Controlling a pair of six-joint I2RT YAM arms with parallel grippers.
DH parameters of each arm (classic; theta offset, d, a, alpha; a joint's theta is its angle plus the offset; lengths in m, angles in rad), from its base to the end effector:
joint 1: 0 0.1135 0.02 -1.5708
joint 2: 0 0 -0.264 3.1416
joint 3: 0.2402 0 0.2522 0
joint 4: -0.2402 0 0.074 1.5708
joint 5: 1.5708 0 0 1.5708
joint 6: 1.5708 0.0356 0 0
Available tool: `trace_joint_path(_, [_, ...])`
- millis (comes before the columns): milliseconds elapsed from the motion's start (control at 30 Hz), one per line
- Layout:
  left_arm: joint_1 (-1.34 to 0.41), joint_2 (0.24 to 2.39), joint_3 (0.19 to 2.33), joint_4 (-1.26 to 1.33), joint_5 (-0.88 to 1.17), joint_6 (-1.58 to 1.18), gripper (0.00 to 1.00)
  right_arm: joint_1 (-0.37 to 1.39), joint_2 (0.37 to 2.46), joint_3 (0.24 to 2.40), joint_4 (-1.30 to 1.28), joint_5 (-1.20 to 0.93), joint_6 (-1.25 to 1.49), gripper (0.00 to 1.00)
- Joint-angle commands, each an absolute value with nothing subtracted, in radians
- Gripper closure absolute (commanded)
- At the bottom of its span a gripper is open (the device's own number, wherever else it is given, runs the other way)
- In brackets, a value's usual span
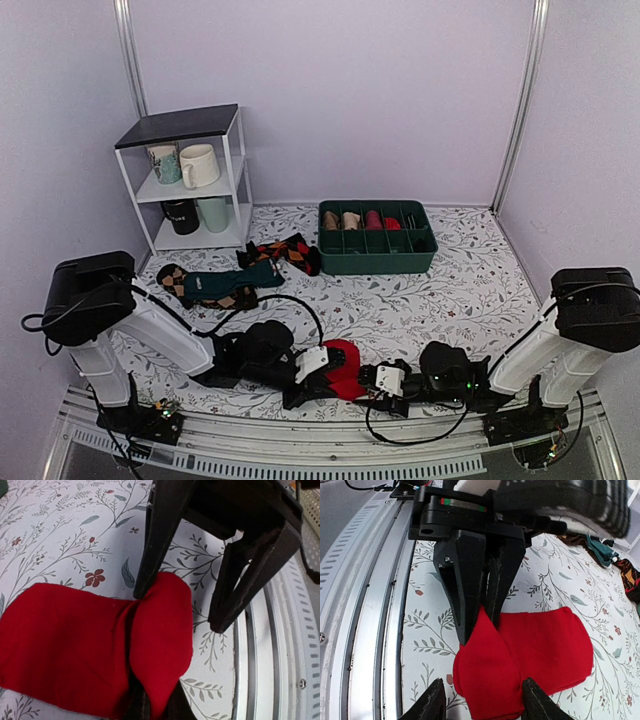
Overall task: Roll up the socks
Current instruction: Roll the sock at the center of the board.
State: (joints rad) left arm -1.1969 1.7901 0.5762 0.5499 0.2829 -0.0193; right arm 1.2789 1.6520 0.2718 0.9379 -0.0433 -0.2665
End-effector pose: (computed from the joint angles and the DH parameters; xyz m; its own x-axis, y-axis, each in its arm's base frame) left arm 0.1019 -0.2870 0.0959 -0.2438 0.5708 -0.7841 0.9697 0.1571 -0.1872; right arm 0.0692 0.2358 0.1006 0.1361 -0.4613 -0.8767 -0.9663 0.1333 -0.2201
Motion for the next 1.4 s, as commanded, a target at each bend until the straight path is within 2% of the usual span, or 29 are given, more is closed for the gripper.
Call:
trace_joint_path(0, [-1.188,1.858,0.556,0.346,0.331,-0.037,1.00,1.320,1.674,0.293,0.991,0.062,-0.389,0.49])
trace_joint_path(400, [-1.178,1.870,0.565,0.337,0.349,-0.034,1.00,1.347,1.655,0.322,0.875,0.074,-0.416,0.52])
trace_joint_path(667, [-1.176,1.879,0.575,0.331,0.357,-0.026,1.00,1.348,1.730,0.357,0.821,0.115,-0.352,0.55])
trace_joint_path(800, [-1.176,1.879,0.574,0.331,0.359,-0.025,1.00,1.348,1.746,0.381,0.776,0.127,-0.336,0.63])
trace_joint_path(933, [-1.176,1.879,0.570,0.339,0.359,-0.028,1.00,1.348,1.739,0.389,0.720,0.140,-0.284,0.83])
trace_joint_path(1100, [-1.176,1.864,0.574,0.342,0.306,-0.028,1.00,1.345,1.738,0.385,0.693,0.112,-0.217,0.88])
trace_joint_path(1133, [-1.177,1.841,0.563,0.363,0.271,-0.030,0.95,1.342,1.743,0.385,0.692,0.095,-0.200,0.88])
trace_joint_path(1200, [-1.181,1.782,0.530,0.406,0.170,-0.027,0.58,1.334,1.758,0.381,0.693,0.056,-0.143,0.88])
trace_joint_path(1233, [-1.188,1.746,0.516,0.430,0.134,-0.014,0.55,1.327,1.768,0.379,0.694,0.030,-0.111,0.88])
trace_joint_path(1367, [-1.253,1.580,0.433,0.570,-0.032,0.111,0.55,1.291,1.798,0.377,0.689,-0.106,-0.009,0.88])
